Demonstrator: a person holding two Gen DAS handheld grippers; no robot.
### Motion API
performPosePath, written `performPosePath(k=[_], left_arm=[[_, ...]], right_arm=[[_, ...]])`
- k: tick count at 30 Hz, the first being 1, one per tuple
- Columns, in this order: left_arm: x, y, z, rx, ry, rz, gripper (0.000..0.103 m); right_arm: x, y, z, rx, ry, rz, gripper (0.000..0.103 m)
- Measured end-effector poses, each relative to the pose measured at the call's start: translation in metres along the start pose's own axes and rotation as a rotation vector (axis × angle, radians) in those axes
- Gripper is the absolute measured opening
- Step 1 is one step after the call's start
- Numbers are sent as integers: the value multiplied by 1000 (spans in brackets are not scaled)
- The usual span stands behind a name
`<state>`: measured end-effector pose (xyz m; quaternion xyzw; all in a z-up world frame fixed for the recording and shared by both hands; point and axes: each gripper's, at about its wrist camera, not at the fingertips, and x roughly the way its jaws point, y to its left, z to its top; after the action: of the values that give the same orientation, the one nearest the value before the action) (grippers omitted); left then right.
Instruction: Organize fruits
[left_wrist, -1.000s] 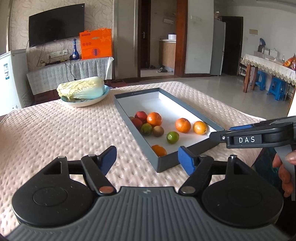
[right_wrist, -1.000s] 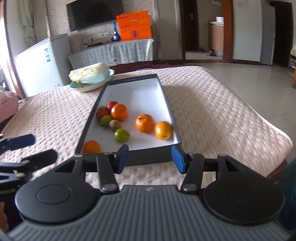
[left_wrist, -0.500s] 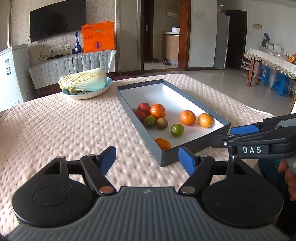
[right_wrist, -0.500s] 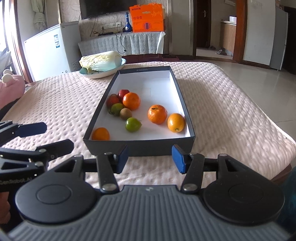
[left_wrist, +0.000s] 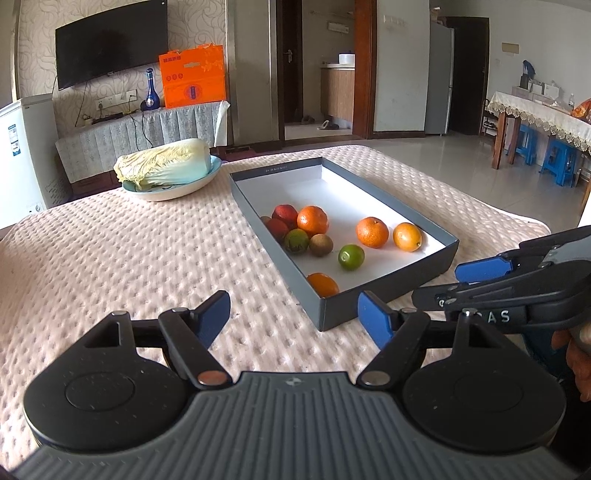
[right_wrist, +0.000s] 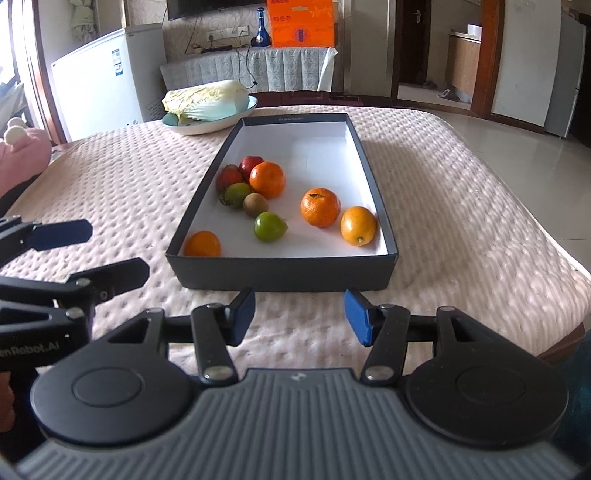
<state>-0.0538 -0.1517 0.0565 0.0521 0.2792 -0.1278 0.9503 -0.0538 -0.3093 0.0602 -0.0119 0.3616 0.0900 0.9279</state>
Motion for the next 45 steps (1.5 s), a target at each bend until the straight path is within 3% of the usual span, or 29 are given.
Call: performPosePath(k=[45], left_arm=[[2,-3,-1,20,-13,-2,82]], right_arm=[[8,9,-3,-66,47,-11,59]])
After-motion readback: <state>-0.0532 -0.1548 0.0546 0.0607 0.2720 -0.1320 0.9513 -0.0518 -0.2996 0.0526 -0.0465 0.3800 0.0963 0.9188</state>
